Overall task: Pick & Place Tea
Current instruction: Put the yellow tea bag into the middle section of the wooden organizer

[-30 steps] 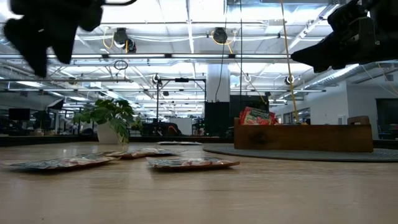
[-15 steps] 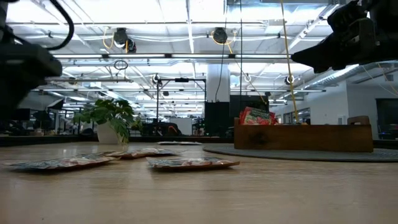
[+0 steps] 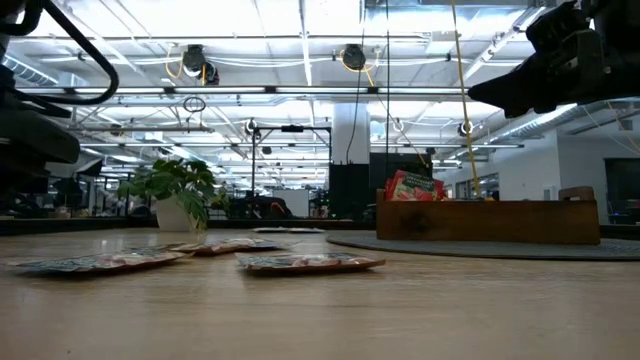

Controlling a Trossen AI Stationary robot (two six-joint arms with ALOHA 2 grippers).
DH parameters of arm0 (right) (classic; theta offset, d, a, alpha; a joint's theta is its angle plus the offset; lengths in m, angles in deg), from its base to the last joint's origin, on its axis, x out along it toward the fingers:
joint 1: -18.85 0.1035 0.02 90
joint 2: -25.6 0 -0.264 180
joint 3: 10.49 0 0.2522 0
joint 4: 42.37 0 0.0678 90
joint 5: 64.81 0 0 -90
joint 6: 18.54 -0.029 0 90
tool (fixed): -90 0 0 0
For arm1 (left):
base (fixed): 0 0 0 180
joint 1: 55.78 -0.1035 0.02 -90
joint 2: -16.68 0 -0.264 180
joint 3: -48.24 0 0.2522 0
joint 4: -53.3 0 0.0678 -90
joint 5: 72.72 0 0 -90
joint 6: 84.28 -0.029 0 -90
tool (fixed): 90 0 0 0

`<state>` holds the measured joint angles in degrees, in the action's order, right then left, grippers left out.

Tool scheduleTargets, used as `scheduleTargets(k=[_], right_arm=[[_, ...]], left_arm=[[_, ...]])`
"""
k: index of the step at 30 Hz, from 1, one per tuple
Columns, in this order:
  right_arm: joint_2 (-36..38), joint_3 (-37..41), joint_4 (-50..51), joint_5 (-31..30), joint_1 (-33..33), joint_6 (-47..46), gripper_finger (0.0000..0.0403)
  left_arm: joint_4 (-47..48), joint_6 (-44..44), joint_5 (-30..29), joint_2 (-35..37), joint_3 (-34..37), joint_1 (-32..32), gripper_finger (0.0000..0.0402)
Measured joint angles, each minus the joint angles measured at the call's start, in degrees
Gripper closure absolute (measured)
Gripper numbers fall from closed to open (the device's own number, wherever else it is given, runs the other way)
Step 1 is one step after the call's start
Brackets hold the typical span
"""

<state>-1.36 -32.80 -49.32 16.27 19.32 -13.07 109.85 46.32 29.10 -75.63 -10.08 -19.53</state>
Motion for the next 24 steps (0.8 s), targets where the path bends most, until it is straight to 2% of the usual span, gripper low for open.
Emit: scheduleTargets(k=[10,14,18,24], right_arm=[[0.0,0.0,0.5,0.0,0.0,0.0,0.0403],[0.0,0.0,0.8,0.0,0.0,0.0,0.0403],[0.0,0.0,0.9,0.0,0.0,0.0,0.0403],[-0.1,0.0,1.4,0.1,0.0,-0.1,0.0403]], left_arm=[[0.3,1.6,-1.5,-0.1,0.1,0.3,0.0009],[0.8,2.2,-5.0,-0.1,0.1,0.6,0.0009],[1.4,2.9,-13.8,-0.3,0.3,1.5,0.0009],[2.2,4.7,-13.6,-0.3,0.3,1.5,0.0009]])
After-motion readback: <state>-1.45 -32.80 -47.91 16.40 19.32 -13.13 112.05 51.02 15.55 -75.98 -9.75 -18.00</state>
